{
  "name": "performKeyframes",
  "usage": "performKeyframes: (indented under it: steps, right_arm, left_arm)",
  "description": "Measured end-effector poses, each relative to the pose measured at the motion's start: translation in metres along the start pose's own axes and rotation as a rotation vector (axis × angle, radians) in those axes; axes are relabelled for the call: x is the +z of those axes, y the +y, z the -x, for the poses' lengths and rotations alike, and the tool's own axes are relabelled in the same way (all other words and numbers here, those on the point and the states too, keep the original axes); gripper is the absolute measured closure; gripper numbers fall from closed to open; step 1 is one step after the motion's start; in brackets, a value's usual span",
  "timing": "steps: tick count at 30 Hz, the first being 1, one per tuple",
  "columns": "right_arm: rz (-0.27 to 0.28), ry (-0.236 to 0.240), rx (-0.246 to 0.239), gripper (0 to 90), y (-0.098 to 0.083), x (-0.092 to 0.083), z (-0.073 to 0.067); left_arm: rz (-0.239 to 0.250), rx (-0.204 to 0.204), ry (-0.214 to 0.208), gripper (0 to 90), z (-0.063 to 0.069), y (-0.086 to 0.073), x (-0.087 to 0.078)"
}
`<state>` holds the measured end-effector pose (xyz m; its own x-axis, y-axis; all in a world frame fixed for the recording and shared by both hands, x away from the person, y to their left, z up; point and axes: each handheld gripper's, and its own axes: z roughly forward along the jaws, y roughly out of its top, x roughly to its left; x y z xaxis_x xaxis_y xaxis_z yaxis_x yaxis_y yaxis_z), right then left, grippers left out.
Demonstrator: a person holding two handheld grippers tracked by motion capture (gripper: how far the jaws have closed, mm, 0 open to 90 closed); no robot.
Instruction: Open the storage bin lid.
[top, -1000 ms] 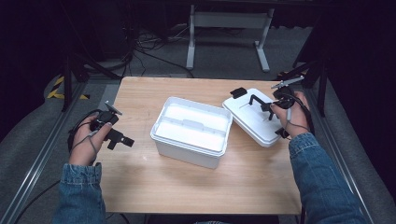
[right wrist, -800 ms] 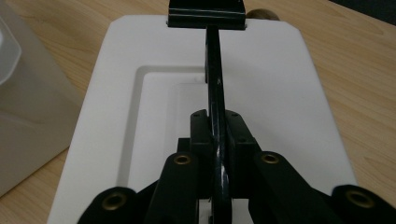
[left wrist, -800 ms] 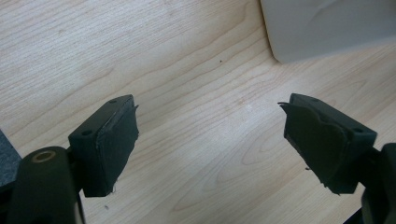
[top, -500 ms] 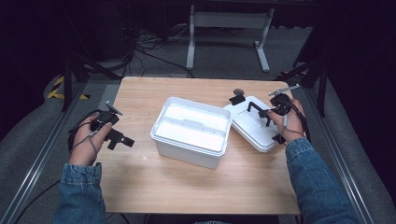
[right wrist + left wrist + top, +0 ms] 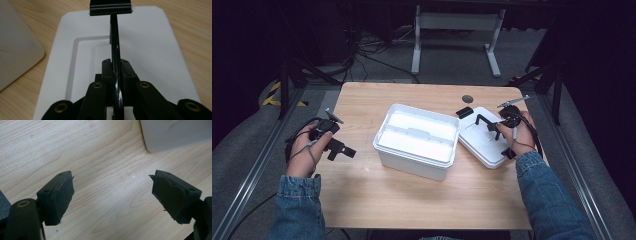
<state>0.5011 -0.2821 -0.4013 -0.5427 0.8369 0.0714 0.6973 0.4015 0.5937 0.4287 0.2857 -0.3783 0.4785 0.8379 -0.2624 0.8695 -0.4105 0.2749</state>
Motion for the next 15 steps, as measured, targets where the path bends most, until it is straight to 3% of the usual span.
performKeyframes:
  steps: [15]
  right_arm:
    - [-0.016, 0.022, 0.035, 84.1, -0.0061, 0.0065, 0.0041]
  left_arm:
    - [-0.007, 0.003, -0.003, 18.4, -0.0005, -0.0002, -0.0002]
